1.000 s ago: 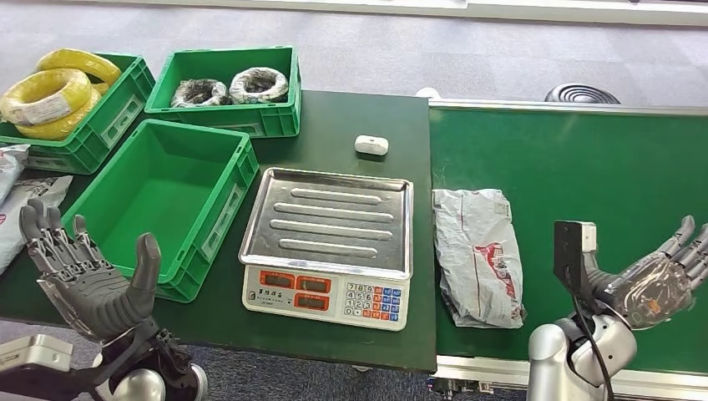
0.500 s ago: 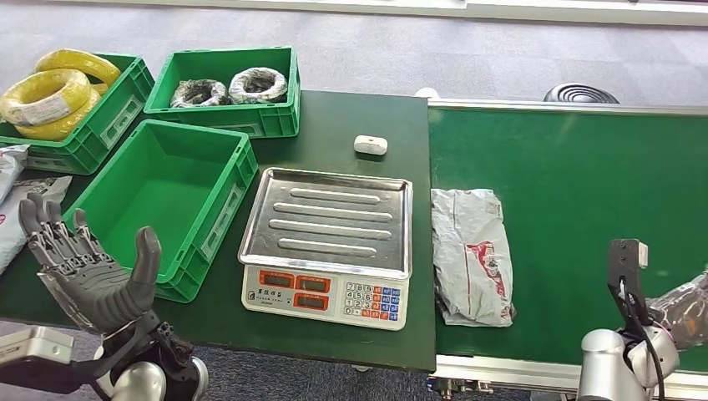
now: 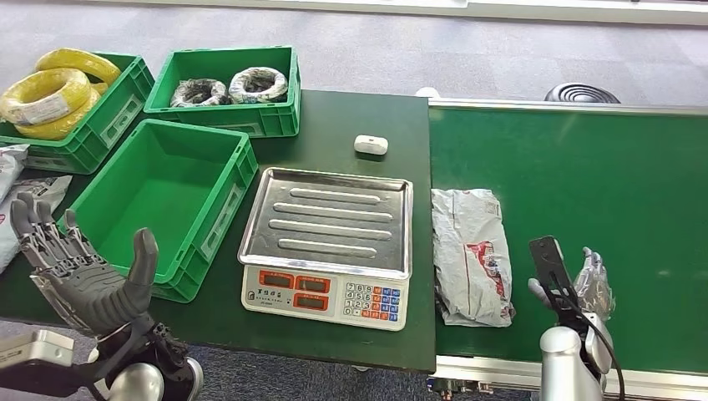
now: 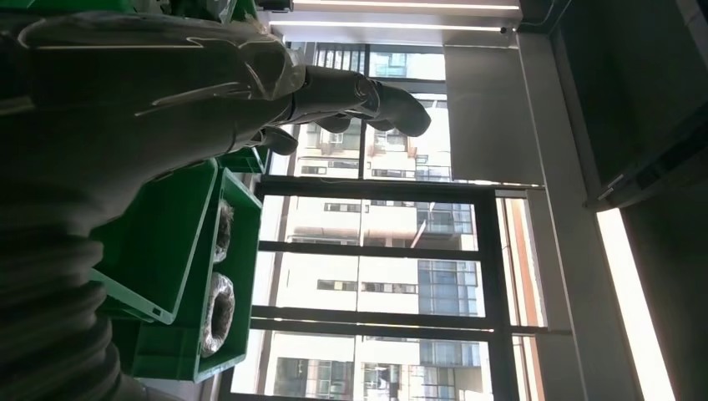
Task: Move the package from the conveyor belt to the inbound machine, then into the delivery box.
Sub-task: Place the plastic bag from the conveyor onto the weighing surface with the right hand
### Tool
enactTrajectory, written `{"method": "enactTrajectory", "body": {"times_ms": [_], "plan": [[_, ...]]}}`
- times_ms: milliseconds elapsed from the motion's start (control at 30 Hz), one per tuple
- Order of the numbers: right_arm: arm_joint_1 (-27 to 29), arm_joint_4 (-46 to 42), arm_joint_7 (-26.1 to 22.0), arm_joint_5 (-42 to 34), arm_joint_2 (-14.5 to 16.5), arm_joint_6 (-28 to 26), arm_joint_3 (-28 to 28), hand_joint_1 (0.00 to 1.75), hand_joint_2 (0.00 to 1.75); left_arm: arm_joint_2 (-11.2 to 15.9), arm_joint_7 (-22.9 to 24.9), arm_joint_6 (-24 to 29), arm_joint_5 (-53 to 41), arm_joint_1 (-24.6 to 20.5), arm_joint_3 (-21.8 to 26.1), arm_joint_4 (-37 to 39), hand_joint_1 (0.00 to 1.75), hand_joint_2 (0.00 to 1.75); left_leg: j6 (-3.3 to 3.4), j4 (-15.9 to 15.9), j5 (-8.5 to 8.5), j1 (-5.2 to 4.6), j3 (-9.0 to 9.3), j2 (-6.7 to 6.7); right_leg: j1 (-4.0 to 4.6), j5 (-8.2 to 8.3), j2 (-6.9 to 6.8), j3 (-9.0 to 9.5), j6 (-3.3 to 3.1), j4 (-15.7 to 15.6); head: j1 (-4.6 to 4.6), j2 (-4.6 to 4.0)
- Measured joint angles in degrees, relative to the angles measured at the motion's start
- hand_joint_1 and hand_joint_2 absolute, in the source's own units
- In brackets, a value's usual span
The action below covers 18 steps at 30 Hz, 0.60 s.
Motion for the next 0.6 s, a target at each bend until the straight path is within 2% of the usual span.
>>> {"method": "enactTrajectory", "body": {"times_ms": [133, 400, 467, 600], "plan": [[2.55, -5.00, 0.65, 0.43, 2.03, 1.54, 3.41, 0.00, 1.75, 0.00, 0.00, 0.14, -0.46, 0.82, 0.38, -0.65, 0.00, 1.75, 0.00, 0.00, 0.00, 0.00, 0.00, 0.01, 0.00, 0.00, 0.01, 0.00, 0.00, 0.00, 0.00, 0.00], [5.81, -12.03, -0.18, 2.10, 3.77, 4.18, 8.32, 0.00, 1.75, -0.02, 0.00, 0.33, -1.24, 2.46, 1.27, -2.12, 0.00, 1.75, 0.00, 0.00, 0.00, 0.00, 0.01, 0.01, -0.01, 0.00, 0.00, 0.00, 0.00, 0.00, 0.00, 0.00], [6.70, -13.75, -1.50, 2.20, 4.11, 5.24, 9.53, 0.00, 1.75, -0.02, 0.00, 0.37, -1.39, 2.80, 1.44, -2.49, 0.00, 1.75, 0.00, 0.00, 0.00, 0.00, 0.01, 0.01, 0.00, 0.00, 0.00, 0.00, 0.00, 0.00, 0.01, 0.00], [10.02, -19.11, -7.07, 1.77, 4.66, 9.17, 14.67, 0.00, 1.75, -0.01, 0.00, 0.32, -1.72, 3.11, 1.84, -3.34, 0.00, 1.75, 0.00, -0.01, 0.00, 0.00, 0.00, 0.02, 0.00, -0.01, 0.01, -0.03, -0.01, 0.00, -0.01, 0.00]]}}
